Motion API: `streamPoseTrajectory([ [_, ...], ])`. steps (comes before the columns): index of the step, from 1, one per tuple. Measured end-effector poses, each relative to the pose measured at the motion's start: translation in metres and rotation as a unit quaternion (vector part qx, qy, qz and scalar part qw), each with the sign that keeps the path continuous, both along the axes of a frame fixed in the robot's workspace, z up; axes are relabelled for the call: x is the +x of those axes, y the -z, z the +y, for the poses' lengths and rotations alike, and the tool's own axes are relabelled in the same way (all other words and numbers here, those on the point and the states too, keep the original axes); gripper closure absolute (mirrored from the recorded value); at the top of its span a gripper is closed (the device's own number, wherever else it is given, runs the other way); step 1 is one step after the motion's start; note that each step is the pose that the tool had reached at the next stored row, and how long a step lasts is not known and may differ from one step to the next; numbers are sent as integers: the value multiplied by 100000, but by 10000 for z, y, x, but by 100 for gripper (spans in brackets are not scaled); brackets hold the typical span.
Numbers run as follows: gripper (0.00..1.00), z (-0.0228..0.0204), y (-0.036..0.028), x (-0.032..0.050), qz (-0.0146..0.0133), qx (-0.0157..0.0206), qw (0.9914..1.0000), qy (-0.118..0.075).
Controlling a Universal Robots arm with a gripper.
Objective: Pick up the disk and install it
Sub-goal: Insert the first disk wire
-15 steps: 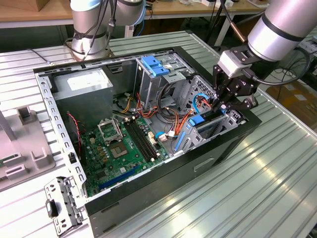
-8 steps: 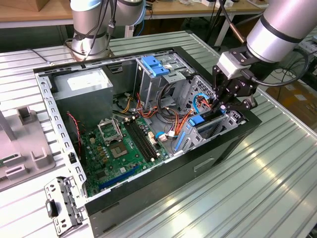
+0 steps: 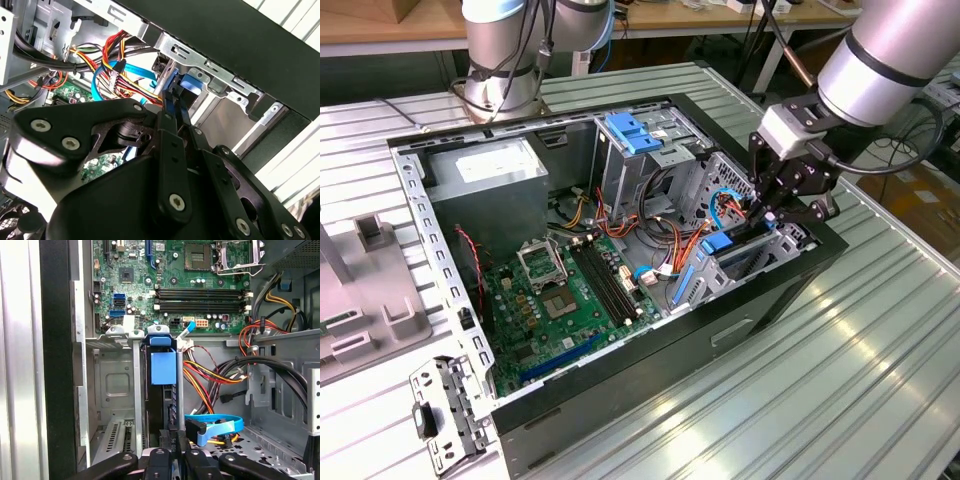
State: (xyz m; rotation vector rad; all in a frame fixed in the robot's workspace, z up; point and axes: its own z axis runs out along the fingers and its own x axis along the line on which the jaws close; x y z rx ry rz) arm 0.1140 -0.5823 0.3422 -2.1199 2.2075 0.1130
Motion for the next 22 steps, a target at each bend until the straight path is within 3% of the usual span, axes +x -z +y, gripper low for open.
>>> streamPoseTrajectory([
  [16,83,12,-18,-13,1,106,99999,425],
  [22,83,-34,20,-13,5,114,99999,424],
])
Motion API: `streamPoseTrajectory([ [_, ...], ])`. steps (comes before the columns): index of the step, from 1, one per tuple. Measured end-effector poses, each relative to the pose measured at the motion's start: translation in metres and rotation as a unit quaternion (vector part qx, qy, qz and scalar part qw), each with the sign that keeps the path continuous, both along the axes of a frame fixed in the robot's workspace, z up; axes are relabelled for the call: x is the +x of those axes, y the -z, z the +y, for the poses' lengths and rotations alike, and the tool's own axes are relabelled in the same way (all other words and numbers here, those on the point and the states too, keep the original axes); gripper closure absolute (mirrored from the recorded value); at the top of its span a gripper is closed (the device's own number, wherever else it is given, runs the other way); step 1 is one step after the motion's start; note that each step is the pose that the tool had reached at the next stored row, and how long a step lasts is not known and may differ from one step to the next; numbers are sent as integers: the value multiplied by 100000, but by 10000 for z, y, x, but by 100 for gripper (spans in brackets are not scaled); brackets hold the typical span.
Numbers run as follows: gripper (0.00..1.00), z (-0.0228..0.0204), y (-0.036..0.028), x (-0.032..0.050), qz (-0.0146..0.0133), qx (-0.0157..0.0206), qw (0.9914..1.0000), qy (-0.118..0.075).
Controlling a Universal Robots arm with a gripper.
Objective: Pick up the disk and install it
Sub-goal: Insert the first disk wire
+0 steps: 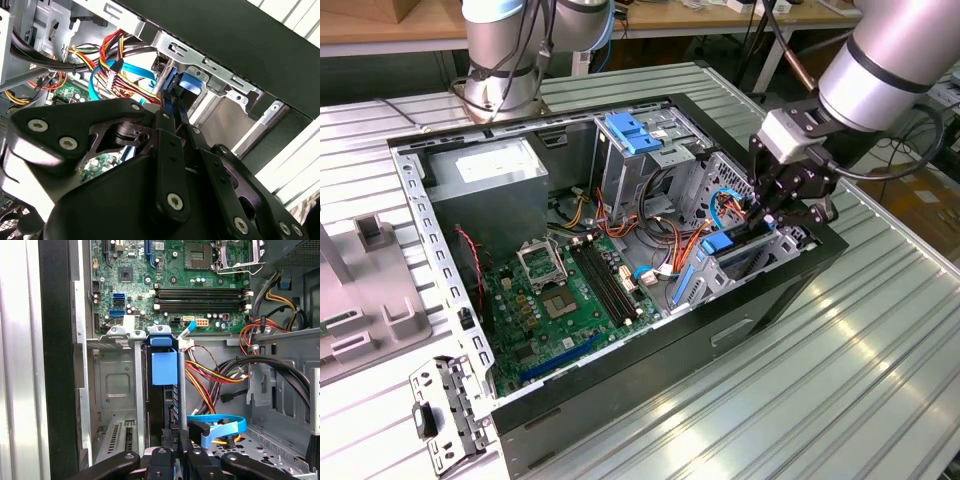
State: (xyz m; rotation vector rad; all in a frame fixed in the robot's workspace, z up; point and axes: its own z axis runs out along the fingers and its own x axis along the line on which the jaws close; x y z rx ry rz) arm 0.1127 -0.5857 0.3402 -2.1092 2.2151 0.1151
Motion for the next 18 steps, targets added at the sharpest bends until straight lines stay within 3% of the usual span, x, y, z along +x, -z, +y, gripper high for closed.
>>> streamPoseTrajectory([
  [10,83,-2,26,0,-4,68,100000,0],
  [12,75,-2,26,0,-3,143,100000,3],
  [14,75,-2,26,0,-4,168,100000,1],
  [18,75,-3,-36,0,-4,398,99999,2],
])
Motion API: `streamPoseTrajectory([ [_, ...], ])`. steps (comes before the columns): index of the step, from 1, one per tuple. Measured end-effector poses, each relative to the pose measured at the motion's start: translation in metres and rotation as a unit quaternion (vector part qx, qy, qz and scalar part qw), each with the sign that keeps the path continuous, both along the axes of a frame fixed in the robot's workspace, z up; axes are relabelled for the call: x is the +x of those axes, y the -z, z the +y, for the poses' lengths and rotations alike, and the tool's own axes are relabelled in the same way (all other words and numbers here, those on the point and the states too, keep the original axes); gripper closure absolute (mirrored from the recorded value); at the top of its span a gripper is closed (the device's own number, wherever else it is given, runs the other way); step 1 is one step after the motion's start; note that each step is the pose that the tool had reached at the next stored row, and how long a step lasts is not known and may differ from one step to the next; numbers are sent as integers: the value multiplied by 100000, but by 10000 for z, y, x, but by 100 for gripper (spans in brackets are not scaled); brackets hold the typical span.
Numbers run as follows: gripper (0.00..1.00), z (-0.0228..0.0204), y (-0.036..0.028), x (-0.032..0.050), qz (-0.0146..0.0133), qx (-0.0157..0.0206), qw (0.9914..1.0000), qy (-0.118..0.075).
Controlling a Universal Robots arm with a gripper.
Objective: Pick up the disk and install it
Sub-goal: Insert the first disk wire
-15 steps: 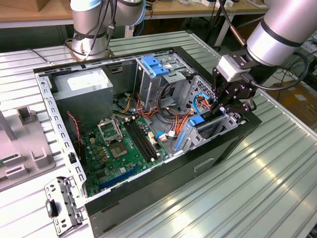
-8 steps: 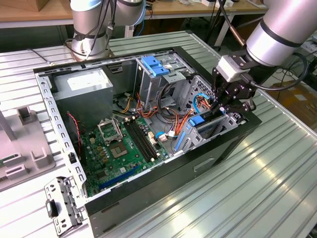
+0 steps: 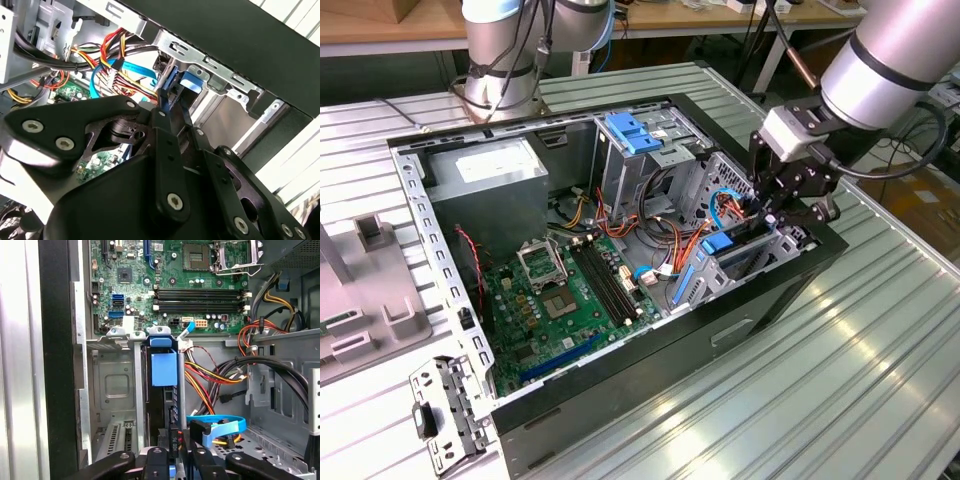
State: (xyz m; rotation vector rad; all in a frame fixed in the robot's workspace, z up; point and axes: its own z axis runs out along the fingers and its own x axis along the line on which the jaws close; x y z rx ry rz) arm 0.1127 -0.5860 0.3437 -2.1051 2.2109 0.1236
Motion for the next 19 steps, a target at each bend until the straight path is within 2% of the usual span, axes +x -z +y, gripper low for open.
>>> streamPoseTrajectory([
  [5,75,0,-77,0,0,940,99996,1],
  [6,75,22,-79,1,1,1149,99993,-1],
  [7,83,37,-79,1,0,1305,99991,-7],
  [8,83,43,-80,1,3,1466,99989,-6],
  [9,89,51,-75,0,19,1819,99983,-3],
  [11,89,52,-63,-1,74,2319,99973,5],
  [19,89,-14,-19,7,463,2660,99964,9],
])
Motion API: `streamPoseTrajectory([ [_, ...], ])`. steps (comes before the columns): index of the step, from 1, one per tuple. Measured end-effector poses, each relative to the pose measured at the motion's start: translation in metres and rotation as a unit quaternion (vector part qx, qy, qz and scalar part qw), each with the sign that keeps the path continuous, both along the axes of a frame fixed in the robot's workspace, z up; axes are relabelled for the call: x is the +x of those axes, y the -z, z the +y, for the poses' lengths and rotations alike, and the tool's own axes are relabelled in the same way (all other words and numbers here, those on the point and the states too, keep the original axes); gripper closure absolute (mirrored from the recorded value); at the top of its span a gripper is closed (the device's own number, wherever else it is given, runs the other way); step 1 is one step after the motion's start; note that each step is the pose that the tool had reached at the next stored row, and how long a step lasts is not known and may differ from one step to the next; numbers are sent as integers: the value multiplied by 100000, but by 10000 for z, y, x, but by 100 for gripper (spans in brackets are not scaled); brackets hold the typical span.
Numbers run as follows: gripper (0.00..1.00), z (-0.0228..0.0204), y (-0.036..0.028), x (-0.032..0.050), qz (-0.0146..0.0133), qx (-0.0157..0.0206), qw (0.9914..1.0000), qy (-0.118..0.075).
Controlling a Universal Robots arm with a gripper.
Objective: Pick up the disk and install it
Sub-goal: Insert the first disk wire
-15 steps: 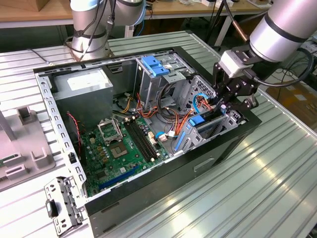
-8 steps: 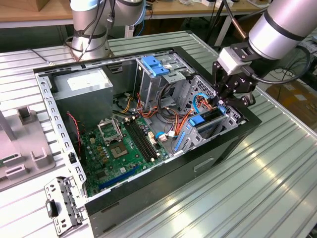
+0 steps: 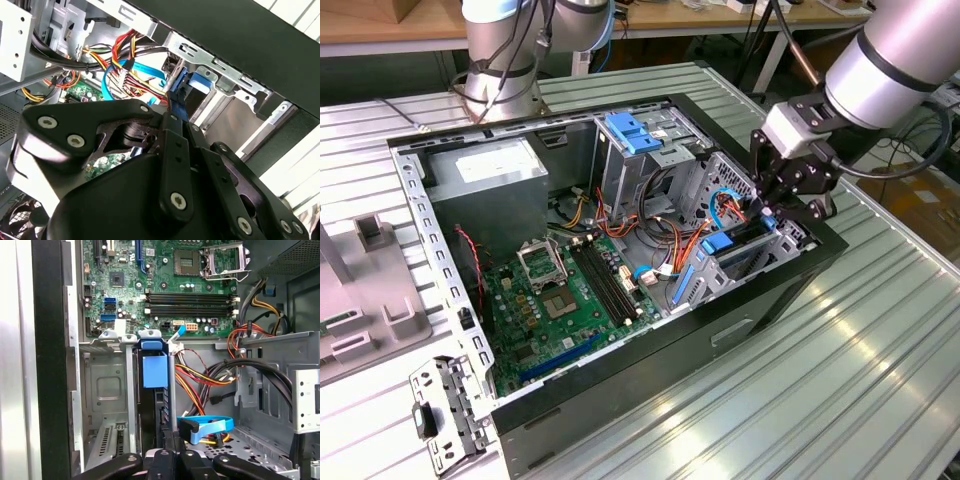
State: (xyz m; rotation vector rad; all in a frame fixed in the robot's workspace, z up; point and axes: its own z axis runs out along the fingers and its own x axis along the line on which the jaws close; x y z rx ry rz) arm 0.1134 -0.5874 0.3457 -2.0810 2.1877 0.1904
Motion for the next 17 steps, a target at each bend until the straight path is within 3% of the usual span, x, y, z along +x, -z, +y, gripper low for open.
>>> streamPoseTrajectory([
  [4,89,-12,33,7,226,204,100000,1],
  [8,89,-18,35,9,247,302,99999,0],
  [12,89,-18,-20,32,247,333,99999,-3],
  [17,89,-18,-126,124,251,411,99999,2],
])
